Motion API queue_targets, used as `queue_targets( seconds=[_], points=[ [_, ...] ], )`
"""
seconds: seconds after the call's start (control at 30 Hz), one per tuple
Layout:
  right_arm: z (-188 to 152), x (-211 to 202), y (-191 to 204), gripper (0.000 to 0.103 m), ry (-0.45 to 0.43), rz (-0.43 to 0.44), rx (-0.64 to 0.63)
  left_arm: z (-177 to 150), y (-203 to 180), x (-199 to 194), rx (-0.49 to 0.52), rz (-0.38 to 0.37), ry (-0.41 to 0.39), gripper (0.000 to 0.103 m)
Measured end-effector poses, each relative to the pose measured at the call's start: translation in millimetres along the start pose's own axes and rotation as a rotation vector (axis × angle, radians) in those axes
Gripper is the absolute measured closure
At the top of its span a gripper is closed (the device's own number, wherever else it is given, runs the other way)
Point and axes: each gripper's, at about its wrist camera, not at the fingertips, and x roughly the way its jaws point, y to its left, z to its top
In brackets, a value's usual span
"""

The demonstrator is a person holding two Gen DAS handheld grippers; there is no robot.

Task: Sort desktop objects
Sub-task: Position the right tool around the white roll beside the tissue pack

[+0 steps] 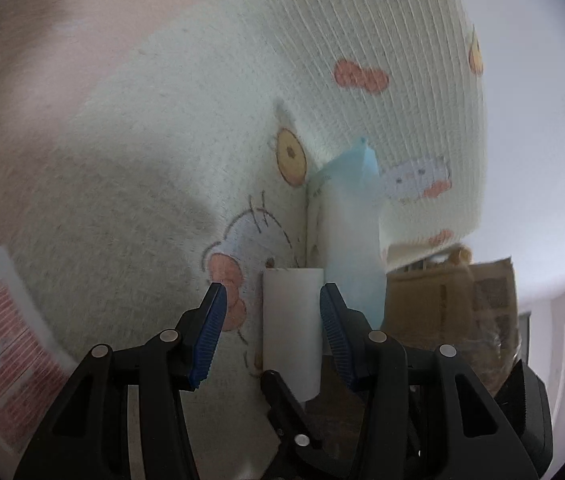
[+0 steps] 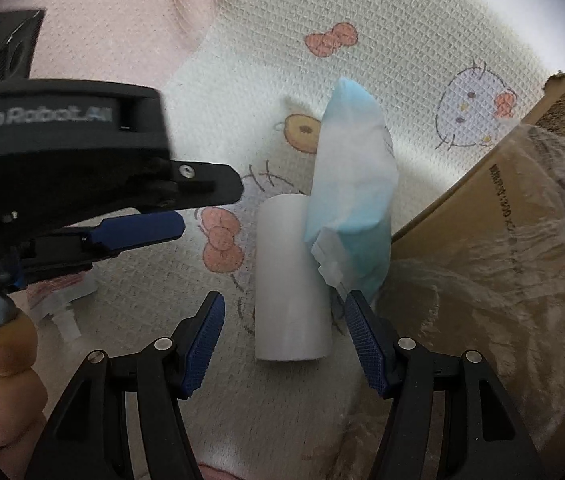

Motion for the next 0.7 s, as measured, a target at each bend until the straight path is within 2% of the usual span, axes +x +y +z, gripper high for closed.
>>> queue_targets(
  seconds=[0.2,0.3,0.47,0.6,0.7],
  points=[
    [0.8,9.0,-0.6,0.043,0.008,-0.009,0.003,6.0,3.4,7.0,0.002,-0.012,0.031,0.051],
    [0.2,15.2,1.0,0.043,0.007,-0.025,-0.005,7.6,14.3,9.0,-0.048,-0.053,0.049,0.051],
    [3.3,25.0,-0.2,0.043,0.023,-0.018,-0.010,3.1,25.8,-1.8,-0.073,-0.051,0.019,0.051],
    [3.8,32.7,-4.5,0.041,0.048,0.042,0.020,-1.4,33.3,-13.1,-0.086,-0.075,0.001,0.051],
    [-0.4,45.8,-12.4,0.043,0.132,0.237,0.118,-2.2,32.6,-18.8,-0.071,-0.022,-0.011,0.051]
  ],
)
